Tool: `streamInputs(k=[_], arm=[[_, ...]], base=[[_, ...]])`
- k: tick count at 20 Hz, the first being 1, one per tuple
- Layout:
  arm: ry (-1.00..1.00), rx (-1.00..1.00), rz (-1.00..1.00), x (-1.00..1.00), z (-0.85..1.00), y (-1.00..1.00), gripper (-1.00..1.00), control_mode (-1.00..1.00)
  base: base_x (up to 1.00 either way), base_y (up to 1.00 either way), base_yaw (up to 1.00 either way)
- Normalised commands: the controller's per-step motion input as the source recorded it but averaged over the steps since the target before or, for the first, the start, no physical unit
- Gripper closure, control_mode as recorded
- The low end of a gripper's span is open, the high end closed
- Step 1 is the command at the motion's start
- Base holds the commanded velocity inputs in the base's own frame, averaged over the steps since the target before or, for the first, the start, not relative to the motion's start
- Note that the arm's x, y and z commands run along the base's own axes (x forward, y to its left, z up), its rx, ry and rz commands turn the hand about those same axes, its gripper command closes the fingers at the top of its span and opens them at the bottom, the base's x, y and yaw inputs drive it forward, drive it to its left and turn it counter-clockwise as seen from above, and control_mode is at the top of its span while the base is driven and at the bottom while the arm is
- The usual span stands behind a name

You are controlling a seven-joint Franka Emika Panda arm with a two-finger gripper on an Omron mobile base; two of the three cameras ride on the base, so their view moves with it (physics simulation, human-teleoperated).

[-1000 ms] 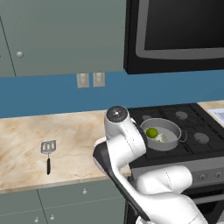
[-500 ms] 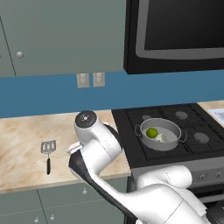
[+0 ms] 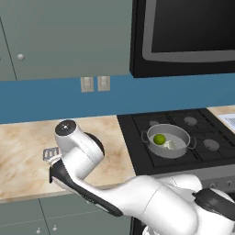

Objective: Put the garlic and lime in the pot. Retrieve the spatula and lightly stir the vegetables in the pot.

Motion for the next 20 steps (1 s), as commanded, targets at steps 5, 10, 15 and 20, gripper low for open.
streamInputs(k=[5,10,15,20], arm=[[0.02,0.01,-0.18,0.31,-0.31,0.39,-1.00,-1.00],[0.05,0.03,-0.17,0.38,-0.34,0.27,-1.00,-1.00],[0.00,0.05,-0.18,0.29,-0.23,0.34,-1.00,-1.00],[0.01,0.10,-0.11,0.19,-0.16,0.36,-1.00,-1.00]], base=[[0.00,0.00,0.00],[0.00,0.00,0.00],[0.00,0.00,0.00],[0.00,0.00,0.00]])
